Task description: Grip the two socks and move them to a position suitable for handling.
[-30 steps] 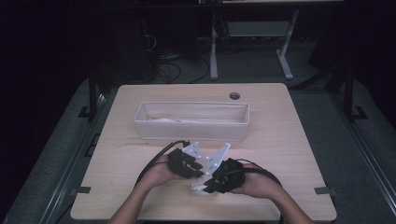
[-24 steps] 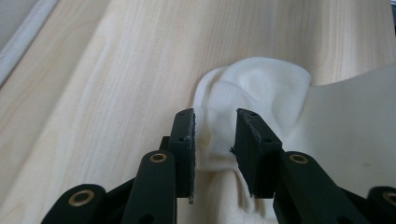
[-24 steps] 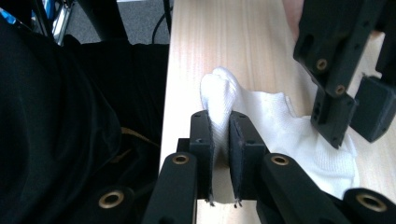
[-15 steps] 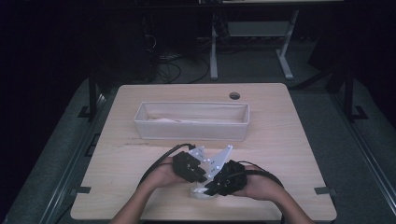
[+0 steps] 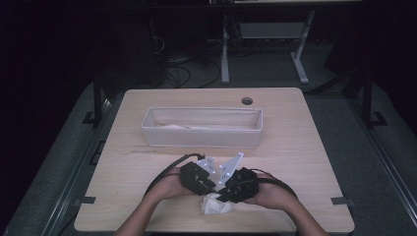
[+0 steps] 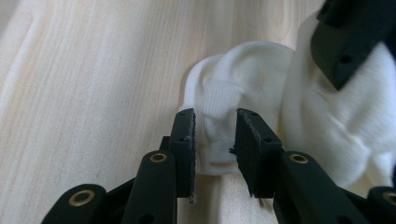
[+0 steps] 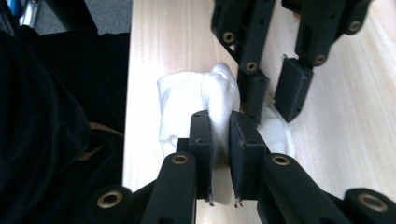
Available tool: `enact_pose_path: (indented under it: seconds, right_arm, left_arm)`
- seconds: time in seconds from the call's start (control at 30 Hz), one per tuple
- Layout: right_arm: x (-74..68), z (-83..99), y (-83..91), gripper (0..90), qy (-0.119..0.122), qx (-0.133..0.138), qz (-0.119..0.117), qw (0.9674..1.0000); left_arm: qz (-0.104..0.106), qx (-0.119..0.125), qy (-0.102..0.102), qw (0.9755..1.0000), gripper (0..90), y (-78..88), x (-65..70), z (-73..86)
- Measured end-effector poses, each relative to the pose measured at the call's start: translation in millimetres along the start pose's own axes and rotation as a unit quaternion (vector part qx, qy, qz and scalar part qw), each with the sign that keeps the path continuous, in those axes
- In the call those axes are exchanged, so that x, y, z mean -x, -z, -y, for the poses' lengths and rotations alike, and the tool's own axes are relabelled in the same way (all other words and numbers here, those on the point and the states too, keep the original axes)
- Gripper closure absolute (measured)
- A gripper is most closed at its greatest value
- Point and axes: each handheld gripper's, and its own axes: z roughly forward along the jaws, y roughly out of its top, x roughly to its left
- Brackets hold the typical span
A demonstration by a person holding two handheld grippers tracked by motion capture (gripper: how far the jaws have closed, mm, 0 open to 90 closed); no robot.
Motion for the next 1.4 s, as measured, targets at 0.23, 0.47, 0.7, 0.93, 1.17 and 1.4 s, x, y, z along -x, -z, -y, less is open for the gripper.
enact_pose_path:
  seconds: [0.23, 0.47, 0.7, 0.93, 1.17, 1.4]
  right_arm:
    - [4.1, 0.0, -3.1, 79.5, -0.004, -0.010, -0.007, 0.9999]
    - [6.7, -0.5, -10.9, 79.3, -0.005, -0.024, -0.015, 0.9996]
    - [11.2, -1.3, -14.1, 79.1, -0.010, -0.029, -0.018, 0.9994]
    - [14.7, -2.9, -15.7, 76.9, -0.028, -0.037, -0.012, 0.9988]
    - [17.5, -3.5, -17.6, 74.8, -0.032, -0.042, 0.003, 0.9986]
    - [23.6, -3.2, -22.8, 74.0, -0.041, -0.048, 0.013, 0.9979]
  left_arm:
    - [-0.014, 0.007, 0.003, 0.9999, 68.3, 7.4, -1.8, 4.1]
    - [-0.019, 0.002, 0.006, 0.9998, 68.4, 11.3, -2.7, 7.2]
    - [-0.032, -0.001, 0.008, 0.9994, 69.6, 13.4, -4.7, 10.1]
    - [-0.032, -0.009, 0.009, 0.9994, 70.5, 10.4, -3.8, 9.8]
    - [-0.038, -0.002, 0.013, 0.9992, 70.7, 13.8, -4.0, 11.5]
    - [-0.047, 0.002, 0.014, 0.9988, 70.8, 23.2, -3.6, 16.5]
